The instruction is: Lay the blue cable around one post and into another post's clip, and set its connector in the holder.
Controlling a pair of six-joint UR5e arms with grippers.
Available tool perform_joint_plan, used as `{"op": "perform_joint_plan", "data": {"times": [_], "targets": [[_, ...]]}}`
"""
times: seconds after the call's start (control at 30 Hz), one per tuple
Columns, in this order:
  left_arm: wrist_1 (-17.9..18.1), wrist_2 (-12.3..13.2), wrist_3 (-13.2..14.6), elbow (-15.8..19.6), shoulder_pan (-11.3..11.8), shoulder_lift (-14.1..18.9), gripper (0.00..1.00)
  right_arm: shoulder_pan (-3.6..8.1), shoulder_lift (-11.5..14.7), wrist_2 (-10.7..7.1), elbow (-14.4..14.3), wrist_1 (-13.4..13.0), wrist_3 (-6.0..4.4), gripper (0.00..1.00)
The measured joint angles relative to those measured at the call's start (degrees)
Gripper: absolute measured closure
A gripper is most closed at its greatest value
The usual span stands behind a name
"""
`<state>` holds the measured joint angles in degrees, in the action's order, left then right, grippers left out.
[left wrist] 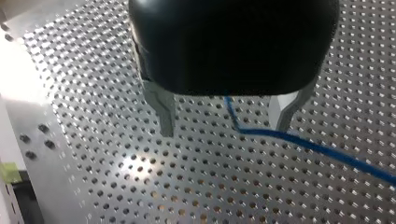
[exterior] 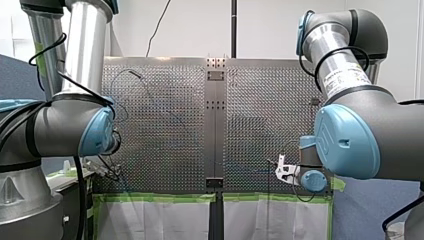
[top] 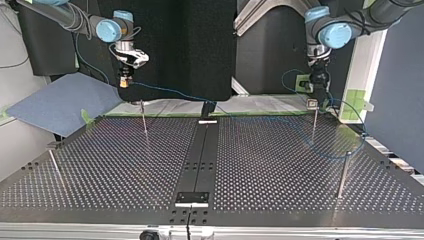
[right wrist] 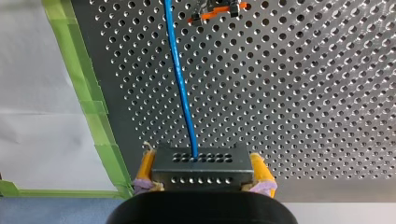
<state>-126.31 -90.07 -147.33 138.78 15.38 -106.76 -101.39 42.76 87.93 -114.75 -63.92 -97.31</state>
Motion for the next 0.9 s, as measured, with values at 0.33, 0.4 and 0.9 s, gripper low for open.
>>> {"op": "perform_joint_plan", "data": {"times": [0.33, 0.4, 0.9], "targets": [[-0.02, -2.52, 2.90, 3.21, 0.78, 0.06, 0.00, 0.00, -0.02, 0.00, 0.00, -0.07, 0.00, 1.00], [0.00, -2.48, 3.65, 3.63, 0.78, 0.08, 0.00, 0.00, -0.03, -0.02, 0.00, -0.07, 0.00, 1.00], [-2.86, -3.21, 8.00, 5.58, -1.14, 3.08, 0.00, 0.01, -0.01, -0.03, 0.00, -0.59, -0.15, 1.00]]}}
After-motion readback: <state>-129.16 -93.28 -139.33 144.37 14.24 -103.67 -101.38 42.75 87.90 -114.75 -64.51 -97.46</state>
